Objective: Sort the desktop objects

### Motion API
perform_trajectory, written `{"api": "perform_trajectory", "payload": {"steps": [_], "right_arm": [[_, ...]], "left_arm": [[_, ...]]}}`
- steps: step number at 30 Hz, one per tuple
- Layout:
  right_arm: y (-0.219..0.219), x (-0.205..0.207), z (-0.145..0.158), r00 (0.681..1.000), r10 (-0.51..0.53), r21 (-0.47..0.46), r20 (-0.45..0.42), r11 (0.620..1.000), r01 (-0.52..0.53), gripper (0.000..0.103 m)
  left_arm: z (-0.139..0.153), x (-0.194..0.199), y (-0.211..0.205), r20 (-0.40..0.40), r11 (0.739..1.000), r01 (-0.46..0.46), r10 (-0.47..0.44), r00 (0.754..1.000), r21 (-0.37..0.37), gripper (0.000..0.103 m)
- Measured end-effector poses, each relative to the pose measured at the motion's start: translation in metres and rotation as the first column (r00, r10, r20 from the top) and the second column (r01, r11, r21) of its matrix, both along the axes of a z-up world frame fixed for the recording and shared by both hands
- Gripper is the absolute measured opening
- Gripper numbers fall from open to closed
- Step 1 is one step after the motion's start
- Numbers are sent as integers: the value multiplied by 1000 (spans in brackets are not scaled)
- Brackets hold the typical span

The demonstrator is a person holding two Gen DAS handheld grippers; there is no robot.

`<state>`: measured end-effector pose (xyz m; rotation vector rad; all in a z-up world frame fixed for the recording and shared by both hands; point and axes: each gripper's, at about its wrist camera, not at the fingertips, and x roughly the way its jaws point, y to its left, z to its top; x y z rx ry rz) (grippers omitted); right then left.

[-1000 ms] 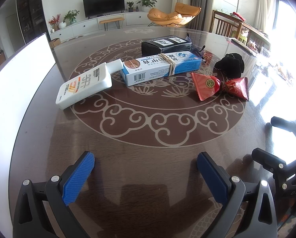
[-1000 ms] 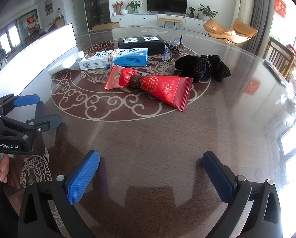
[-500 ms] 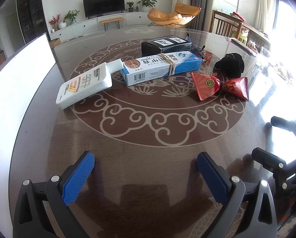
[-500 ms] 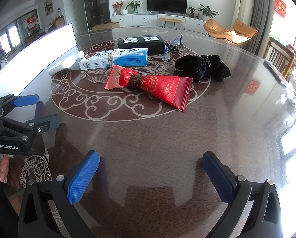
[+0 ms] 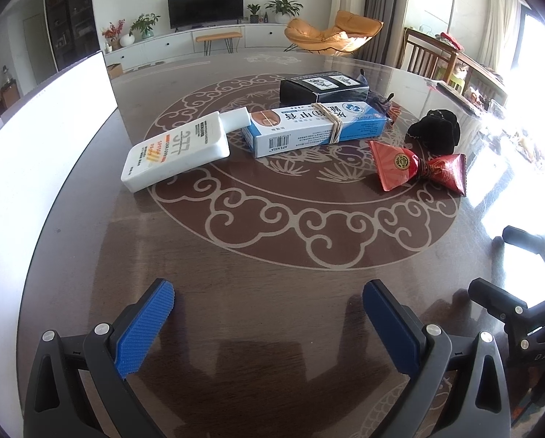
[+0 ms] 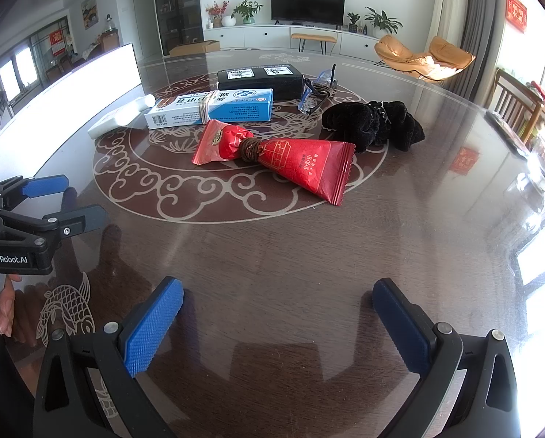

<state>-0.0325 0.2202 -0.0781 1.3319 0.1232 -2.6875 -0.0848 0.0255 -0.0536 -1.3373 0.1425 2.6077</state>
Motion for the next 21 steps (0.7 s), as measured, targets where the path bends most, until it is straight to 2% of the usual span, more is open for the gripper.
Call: {"api": "perform_trajectory", "payload": {"steps": [14,17,21], "right_arm": [[0,0,0,1000,0,0,0,1000,0,103],[0,0,0,1000,1,0,1,1000,-1,103],[-2,-6,1,998,47,2,34,999,-48,103]], "left_arm": [[-2,0,-17,0,997,-71,71,997,-10,103],[-3,-2,-21,-2,995,-95,95,995,8,103],[-3,-3,-22,-3,995,-95,95,995,21,103]]}}
